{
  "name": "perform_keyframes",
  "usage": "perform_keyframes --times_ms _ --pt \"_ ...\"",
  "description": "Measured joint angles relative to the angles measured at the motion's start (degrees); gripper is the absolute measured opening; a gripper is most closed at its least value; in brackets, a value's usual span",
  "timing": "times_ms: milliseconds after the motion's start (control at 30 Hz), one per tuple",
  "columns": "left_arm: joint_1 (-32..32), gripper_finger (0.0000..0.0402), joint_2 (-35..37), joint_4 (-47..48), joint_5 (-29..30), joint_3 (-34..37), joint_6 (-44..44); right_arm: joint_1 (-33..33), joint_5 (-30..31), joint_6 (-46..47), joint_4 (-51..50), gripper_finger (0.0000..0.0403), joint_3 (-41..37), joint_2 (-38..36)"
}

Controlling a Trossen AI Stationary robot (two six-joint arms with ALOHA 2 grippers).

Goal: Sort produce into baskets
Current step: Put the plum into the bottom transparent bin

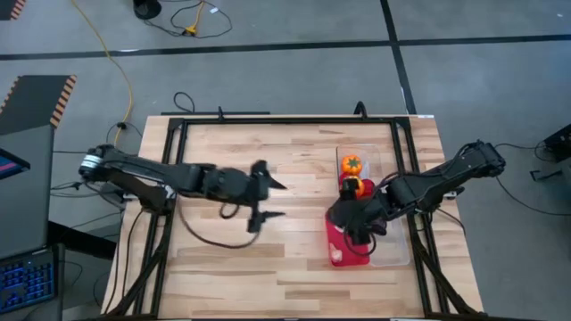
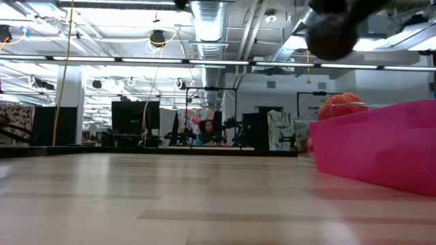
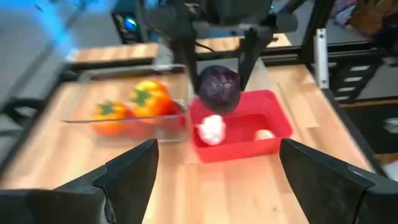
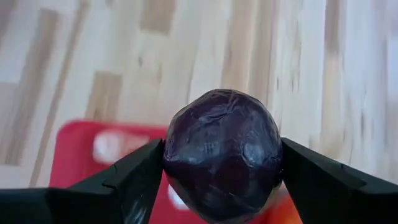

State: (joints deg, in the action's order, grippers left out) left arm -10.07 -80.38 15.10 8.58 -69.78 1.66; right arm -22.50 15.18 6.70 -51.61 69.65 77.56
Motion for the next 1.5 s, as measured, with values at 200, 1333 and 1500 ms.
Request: perform_keyframes --times_ms 200,1333,1500 --pt "0.0 0.029 11.5 10.3 4.2 0.0 -3.5 -0.7 -0.2 12.9 -10.3 0.0329 0.0 0.0" --pt "0.0 0.0146 73.7 -4.3 16.3 58.9 5.2 -12.8 -11.3 43.9 -27.6 0.0329 -0.3 0.0" --pt "0.0 0.0145 78.3 -5.8 16.6 62.5 4.9 -12.8 -11.4 43.9 -27.7 0.0336 -0.3 0.0"
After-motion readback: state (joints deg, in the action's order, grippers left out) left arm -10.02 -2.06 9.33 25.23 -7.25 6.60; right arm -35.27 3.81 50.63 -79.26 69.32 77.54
